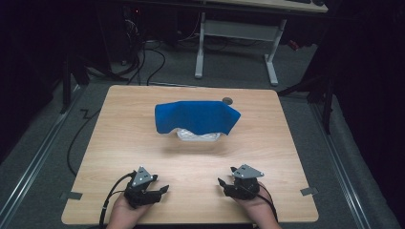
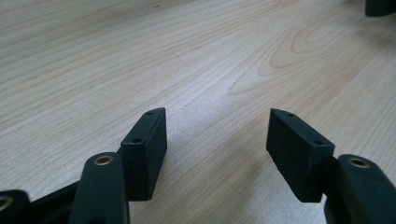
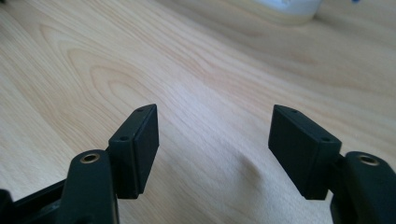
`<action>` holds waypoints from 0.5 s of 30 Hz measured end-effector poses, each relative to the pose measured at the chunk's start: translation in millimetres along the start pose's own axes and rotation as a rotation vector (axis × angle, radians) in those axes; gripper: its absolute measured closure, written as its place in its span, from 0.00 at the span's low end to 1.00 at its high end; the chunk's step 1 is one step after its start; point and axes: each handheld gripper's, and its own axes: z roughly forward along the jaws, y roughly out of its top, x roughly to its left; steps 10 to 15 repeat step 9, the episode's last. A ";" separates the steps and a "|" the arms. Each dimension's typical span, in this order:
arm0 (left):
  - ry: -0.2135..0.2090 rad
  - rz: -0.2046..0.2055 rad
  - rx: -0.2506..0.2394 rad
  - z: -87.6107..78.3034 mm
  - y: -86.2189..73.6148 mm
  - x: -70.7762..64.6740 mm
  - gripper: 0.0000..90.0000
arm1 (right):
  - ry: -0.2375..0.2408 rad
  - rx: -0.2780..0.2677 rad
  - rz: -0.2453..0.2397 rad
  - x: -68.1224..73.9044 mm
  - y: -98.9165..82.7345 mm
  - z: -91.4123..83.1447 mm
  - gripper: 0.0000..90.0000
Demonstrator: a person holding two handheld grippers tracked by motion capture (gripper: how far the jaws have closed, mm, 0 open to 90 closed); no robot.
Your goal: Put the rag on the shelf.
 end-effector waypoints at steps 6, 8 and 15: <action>0.006 0.011 0.000 0.5 -0.3 -1.5 0.43 | 0.006 0.002 0.024 -5.5 -3.0 -0.1 0.38; 0.007 0.012 -0.004 -0.1 -0.4 -1.6 0.43 | 0.009 0.004 0.028 -6.0 -3.5 -0.7 0.38; 0.006 0.011 -0.007 -0.4 -0.5 -1.6 0.43 | 0.011 0.002 0.033 -6.3 -3.5 -0.8 0.38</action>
